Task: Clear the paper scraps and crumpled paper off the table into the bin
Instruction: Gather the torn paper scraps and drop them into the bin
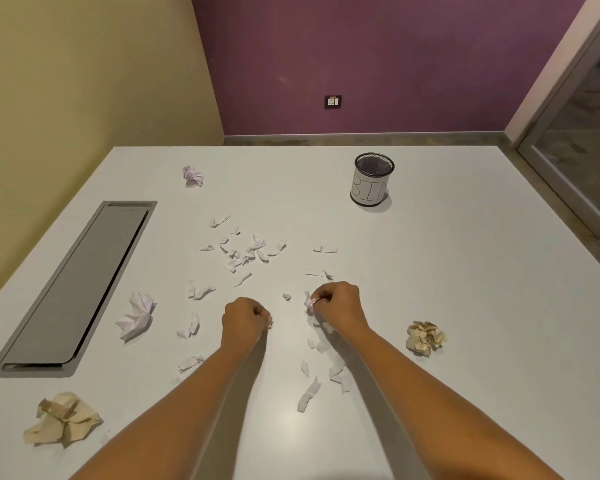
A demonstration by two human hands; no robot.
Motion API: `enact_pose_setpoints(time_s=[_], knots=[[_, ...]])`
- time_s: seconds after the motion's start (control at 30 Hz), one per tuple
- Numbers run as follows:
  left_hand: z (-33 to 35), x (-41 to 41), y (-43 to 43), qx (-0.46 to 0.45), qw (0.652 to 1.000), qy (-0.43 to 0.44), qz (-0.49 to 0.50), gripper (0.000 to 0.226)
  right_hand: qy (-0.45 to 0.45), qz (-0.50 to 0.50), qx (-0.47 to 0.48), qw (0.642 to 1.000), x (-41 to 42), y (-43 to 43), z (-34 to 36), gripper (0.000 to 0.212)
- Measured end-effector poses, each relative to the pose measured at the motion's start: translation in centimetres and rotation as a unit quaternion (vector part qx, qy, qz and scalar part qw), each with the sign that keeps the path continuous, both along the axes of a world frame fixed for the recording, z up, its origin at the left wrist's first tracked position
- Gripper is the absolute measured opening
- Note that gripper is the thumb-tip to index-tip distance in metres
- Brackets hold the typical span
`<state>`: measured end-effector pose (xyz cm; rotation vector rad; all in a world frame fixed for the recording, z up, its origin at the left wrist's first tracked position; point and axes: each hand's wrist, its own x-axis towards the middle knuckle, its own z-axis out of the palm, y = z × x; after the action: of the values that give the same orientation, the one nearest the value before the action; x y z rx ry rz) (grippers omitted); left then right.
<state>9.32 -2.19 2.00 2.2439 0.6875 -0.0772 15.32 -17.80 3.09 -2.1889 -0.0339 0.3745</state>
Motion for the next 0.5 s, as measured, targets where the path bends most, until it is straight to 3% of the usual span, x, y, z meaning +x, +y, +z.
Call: enact_pose_setpoints(time_s=[0.4,0.5], knots=[[7.0,16.4,-4.8,-0.050,0.994,-0.090,-0.019,0.013,-0.121,-0.069,0.002,0.990,13.9,-3.0,5.3,0.022],[8.8,20.3,-6.4,-0.097,0.989,-0.114,-0.009,0.010,-0.149,-0.086,0.005,0.985,17.5,-3.5,6.4,0.022]])
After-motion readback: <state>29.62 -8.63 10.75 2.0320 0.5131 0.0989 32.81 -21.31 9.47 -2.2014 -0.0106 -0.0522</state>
